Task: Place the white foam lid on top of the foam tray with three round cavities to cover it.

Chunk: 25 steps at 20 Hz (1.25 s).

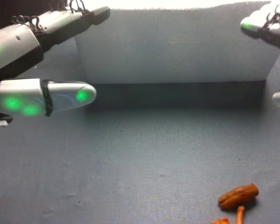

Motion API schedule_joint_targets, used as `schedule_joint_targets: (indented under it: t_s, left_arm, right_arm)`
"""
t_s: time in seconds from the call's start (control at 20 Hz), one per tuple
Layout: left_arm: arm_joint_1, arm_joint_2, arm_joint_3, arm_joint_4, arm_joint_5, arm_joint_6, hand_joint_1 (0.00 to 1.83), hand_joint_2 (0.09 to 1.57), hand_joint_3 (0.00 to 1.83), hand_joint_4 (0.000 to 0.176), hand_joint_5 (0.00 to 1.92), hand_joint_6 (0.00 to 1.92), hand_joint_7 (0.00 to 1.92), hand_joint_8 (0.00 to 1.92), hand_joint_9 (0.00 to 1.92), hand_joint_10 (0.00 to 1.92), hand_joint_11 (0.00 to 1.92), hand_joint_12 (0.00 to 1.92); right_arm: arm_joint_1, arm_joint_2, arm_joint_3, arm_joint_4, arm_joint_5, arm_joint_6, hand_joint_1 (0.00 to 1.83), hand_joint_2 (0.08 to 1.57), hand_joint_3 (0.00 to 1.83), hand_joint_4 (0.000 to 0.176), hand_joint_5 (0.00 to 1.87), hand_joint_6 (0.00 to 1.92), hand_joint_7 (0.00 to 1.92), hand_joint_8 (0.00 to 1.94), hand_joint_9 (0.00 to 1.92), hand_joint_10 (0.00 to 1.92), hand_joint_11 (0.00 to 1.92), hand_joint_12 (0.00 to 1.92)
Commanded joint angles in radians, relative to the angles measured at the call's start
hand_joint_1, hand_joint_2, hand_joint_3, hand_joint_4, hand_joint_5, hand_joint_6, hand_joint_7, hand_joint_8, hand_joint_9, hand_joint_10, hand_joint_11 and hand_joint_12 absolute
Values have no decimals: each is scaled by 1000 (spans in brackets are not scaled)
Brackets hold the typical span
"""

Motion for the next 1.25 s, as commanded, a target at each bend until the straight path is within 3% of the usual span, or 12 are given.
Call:
schedule_joint_targets:
  t_s: [0.0,0.05,0.25,0.35,0.4,0.5,0.6,0.65,0.7,0.85,1.05,1.2]
  left_arm:
    - [-17,-6,1,-15,-87,-13,212,1246,14,0,18,3,58,6,45,11,14,15]
    - [-23,-20,9,7,-65,-33,173,1264,14,11,3,0,46,1,31,3,2,2]
    - [-39,-53,29,99,5,-108,170,1300,19,0,43,15,84,12,87,25,34,20]
    - [-29,-53,24,107,14,-119,182,1336,0,0,54,6,89,25,122,37,0,609]
    - [-25,-56,21,106,15,-122,194,1336,0,0,53,4,96,17,142,47,0,732]
    - [-38,-71,21,126,23,-137,186,1332,0,0,22,1,81,4,120,37,0,777]
    - [-59,-85,31,150,47,-151,224,1332,0,0,37,7,81,2,110,33,0,788]
    - [-62,-86,33,152,49,-154,221,1332,0,0,43,8,76,0,100,31,0,720]
    - [-63,-84,33,151,51,-154,202,1334,0,0,36,4,64,4,101,33,0,587]
    - [-76,-78,32,156,53,-154,226,1317,0,0,41,3,65,3,108,39,0,868]
    - [-78,-96,36,155,55,-155,212,1309,0,0,51,5,60,1,107,38,0,919]
    - [-78,-95,38,158,58,-156,147,1304,0,0,2,3,0,0,2,2,0,255]
  right_arm:
    - [5,4,5,10,89,17,385,1329,0,0,0,0,0,0,0,0,0,0]
    - [5,-9,12,-9,72,36,383,1340,2,0,0,0,0,0,0,0,0,0]
    - [5,-60,37,-80,21,106,410,1318,0,0,0,0,0,0,0,0,28,14]
    - [4,-88,47,-100,6,131,462,1329,0,0,0,0,40,13,42,28,0,863]
    - [4,-101,53,-114,0,150,490,1326,0,0,0,0,40,11,51,46,0,1249]
    - [4,-117,58,-133,-15,161,529,1297,0,0,0,0,42,12,7,271,0,1554]
    - [4,-117,59,-136,-16,161,540,1279,0,0,0,0,51,13,0,297,0,1551]
    - [4,-117,60,-135,-16,161,528,1278,0,0,0,0,9,2,0,180,0,1470]
    - [4,-117,60,-134,-16,161,533,1267,0,0,0,0,1,0,0,71,0,1573]
    - [4,-119,65,-123,-16,161,544,1259,0,0,0,0,0,0,9,45,0,1647]
    - [4,-120,65,-115,-12,155,584,1264,1,0,0,0,19,5,10,110,0,1334]
    - [4,-119,67,-107,-6,144,601,1256,0,0,0,0,0,0,0,20,0,1184]
